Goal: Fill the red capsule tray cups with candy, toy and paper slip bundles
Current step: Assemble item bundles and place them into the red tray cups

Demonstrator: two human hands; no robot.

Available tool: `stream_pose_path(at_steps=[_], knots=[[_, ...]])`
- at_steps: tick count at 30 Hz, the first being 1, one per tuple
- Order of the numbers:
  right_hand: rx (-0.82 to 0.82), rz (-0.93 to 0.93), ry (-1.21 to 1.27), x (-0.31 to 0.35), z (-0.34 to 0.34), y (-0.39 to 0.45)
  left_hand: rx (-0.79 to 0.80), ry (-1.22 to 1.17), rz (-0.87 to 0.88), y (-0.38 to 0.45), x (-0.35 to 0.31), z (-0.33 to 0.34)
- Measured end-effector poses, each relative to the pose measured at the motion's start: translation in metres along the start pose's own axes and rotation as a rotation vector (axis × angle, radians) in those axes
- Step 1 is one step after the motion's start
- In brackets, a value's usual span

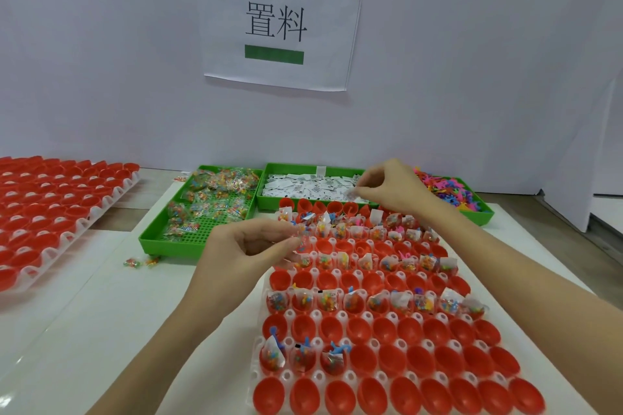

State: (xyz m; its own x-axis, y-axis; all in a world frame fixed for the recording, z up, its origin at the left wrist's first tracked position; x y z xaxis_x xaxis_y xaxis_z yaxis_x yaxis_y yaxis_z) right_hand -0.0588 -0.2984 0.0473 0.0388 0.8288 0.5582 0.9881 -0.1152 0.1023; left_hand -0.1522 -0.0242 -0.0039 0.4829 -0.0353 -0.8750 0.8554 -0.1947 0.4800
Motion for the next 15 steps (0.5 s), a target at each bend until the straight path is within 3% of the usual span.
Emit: stream_pose_path(at_steps=[5,9,15], knots=[[0.126,-0.079,0.287,0.015,0.002,-0.086,0.083,-0.071,-0.059,-0.005,-0.010,0.011],[0.214,-0.180,0.319,0.017,0.019,-0.141,0.197,-0.034,-0.050,-0.011,-0.022,0.024],[0.168,-0.195,0.383,0.009,0.025,-0.172,0.338,0.047,-0.042,-0.019,-0.029,0.035]])
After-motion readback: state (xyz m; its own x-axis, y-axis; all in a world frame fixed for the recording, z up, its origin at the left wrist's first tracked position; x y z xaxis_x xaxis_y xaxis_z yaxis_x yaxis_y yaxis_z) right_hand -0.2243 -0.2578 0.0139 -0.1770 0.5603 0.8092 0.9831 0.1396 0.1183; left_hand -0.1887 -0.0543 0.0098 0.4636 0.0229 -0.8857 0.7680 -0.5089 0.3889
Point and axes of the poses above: each hand's wrist, its own y-axis towards the middle knuckle, its own z-axis out of the palm, x = y × z, the point moved 2 cm from there along y, towards the middle knuckle, and after that the axes turned 11 degrees about z, right-handed, at the moved point
